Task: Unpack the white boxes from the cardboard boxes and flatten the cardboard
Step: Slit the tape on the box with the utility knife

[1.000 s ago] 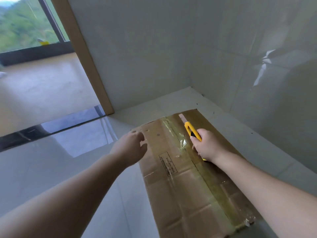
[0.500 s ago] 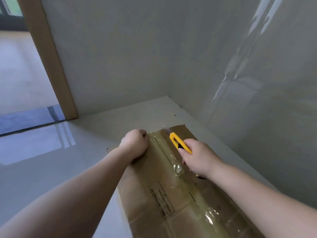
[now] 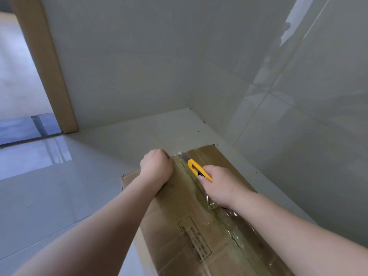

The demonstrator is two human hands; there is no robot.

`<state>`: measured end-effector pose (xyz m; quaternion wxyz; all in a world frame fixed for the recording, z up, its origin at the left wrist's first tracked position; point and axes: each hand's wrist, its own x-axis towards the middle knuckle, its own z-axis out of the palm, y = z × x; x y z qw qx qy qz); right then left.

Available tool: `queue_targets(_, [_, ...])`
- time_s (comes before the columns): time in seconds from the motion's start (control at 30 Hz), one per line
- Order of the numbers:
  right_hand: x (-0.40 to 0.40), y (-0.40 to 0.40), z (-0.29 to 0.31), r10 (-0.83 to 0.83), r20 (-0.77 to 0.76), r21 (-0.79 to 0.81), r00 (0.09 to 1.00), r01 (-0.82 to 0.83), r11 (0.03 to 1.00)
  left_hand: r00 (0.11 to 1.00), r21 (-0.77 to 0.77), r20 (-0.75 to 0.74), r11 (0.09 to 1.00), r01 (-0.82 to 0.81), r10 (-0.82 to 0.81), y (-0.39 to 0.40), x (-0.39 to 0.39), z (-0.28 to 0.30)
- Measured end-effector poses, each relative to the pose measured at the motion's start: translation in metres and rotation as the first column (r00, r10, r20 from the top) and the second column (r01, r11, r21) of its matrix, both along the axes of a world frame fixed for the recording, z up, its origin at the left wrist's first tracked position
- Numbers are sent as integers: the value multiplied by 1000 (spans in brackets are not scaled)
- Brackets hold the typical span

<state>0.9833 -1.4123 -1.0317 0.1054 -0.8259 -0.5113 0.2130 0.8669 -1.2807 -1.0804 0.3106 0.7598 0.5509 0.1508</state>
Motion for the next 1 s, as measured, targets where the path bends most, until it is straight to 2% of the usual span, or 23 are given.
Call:
queue_targets(0.17, [-4, 2, -2, 19, 39, -20, 999, -18, 1000, 1000, 13, -30, 1000, 6, -5, -2, -2, 0])
queue_targets(0.8, [-15, 19, 3, 62, 198, -18, 978, -59, 998, 1000, 54, 20, 998, -16, 15, -2, -1, -9])
queue_targets(1.0, [-21, 19, 3, 82, 243, -61, 966, -69, 996, 1000, 68, 22, 997, -22, 20, -1, -2, -10])
